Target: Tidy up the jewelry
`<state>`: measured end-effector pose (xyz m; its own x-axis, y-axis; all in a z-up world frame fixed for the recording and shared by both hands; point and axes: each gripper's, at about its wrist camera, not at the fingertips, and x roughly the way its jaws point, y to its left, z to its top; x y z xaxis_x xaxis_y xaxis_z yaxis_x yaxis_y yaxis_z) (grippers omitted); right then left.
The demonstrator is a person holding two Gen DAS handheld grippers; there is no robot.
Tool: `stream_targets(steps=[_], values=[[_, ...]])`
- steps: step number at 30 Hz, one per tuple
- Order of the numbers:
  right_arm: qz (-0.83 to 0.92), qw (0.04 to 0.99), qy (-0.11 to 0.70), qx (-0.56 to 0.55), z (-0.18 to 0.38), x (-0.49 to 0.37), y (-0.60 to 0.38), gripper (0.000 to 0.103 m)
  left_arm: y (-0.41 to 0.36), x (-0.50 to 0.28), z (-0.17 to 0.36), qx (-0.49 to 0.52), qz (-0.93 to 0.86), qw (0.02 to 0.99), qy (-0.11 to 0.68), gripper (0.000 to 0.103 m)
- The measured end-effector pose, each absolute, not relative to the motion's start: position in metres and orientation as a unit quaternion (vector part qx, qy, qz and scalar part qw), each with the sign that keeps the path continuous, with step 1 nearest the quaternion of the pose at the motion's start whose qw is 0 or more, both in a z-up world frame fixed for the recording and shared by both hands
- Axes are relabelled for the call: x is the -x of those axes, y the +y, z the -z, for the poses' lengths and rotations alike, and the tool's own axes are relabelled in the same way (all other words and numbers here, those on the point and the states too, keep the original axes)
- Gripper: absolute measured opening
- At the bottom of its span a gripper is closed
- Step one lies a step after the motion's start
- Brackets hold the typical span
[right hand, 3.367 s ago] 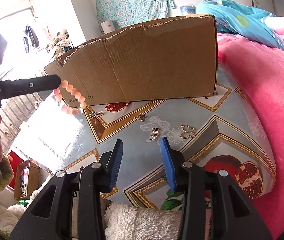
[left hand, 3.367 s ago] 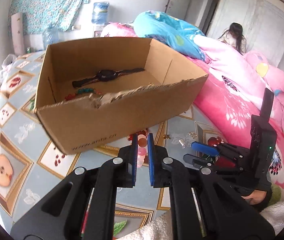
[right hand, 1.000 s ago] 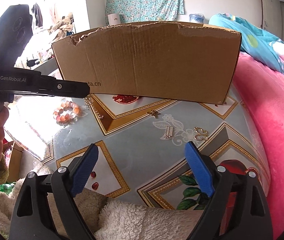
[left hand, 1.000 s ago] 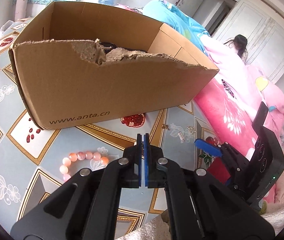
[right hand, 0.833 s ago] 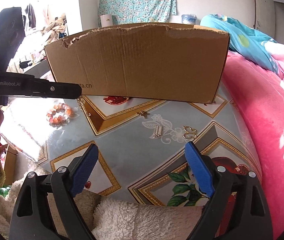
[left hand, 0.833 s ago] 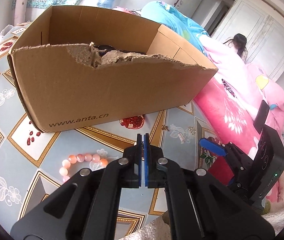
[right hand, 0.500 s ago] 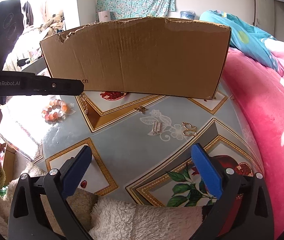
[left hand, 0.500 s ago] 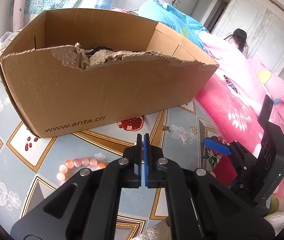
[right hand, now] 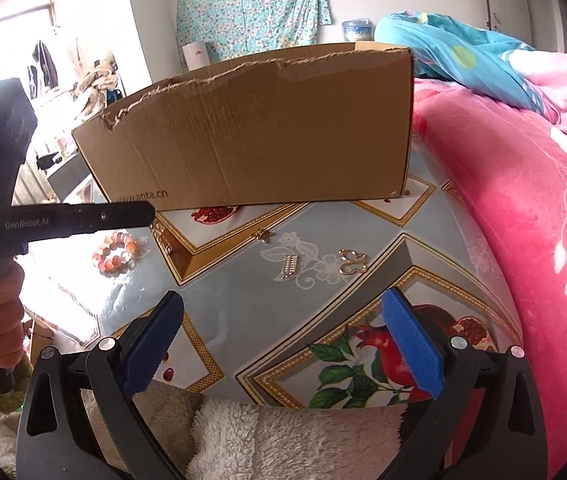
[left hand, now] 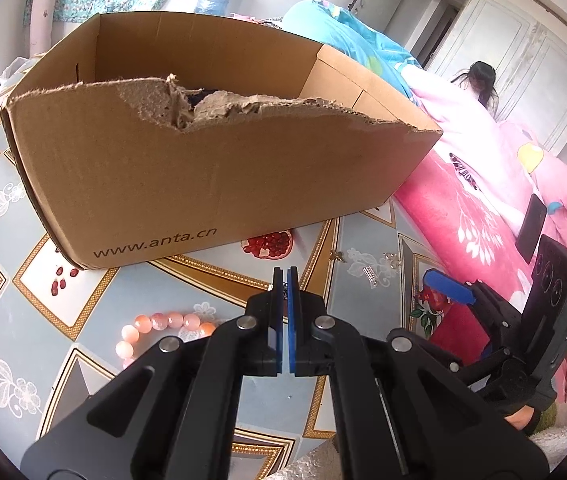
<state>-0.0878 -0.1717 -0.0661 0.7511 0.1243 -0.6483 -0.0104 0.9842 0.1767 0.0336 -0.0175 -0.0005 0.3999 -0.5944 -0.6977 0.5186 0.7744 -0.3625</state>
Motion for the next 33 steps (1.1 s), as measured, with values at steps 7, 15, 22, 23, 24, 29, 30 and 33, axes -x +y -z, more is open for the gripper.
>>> stream_targets(steps=[7, 15, 22, 23, 24, 29, 30, 33], values=[[-0.034, 0.929, 0.36, -0.084, 0.058, 0.076, -0.186, 0.07, -0.022, -0.034, -0.001, 0.04, 0.34, 0.834, 0.432, 0.001], [-0.052, 0.923, 0.38, -0.044, 0.058, 0.066, -0.2, 0.045, -0.028, -0.032, 0.003, 0.033, 0.342, 0.83, 0.439, 0.001], [-0.129, 0.898, 0.42, 0.011, 0.063, 0.047, -0.208, 0.033, -0.034, -0.032, 0.005, 0.028, 0.344, 0.829, 0.44, 0.001], [-0.137, 0.895, 0.424, 0.012, 0.064, 0.044, -0.21, 0.033, -0.035, -0.033, 0.006, 0.027, 0.344, 0.829, 0.441, 0.001], [-0.149, 0.891, 0.428, 0.01, 0.065, 0.041, -0.212, 0.033, -0.036, -0.032, 0.006, 0.025, 0.344, 0.829, 0.441, 0.001], [-0.175, 0.881, 0.438, 0.039, 0.065, 0.03, -0.213, 0.032, -0.039, -0.033, 0.007, 0.018, 0.344, 0.828, 0.442, 0.001], [-0.177, 0.879, 0.44, 0.046, 0.065, 0.027, -0.212, 0.031, -0.039, -0.033, 0.007, 0.017, 0.344, 0.828, 0.443, 0.001], [-0.181, 0.875, 0.445, 0.06, 0.064, 0.025, -0.211, 0.026, -0.041, -0.033, 0.008, 0.015, 0.343, 0.827, 0.444, 0.001]])
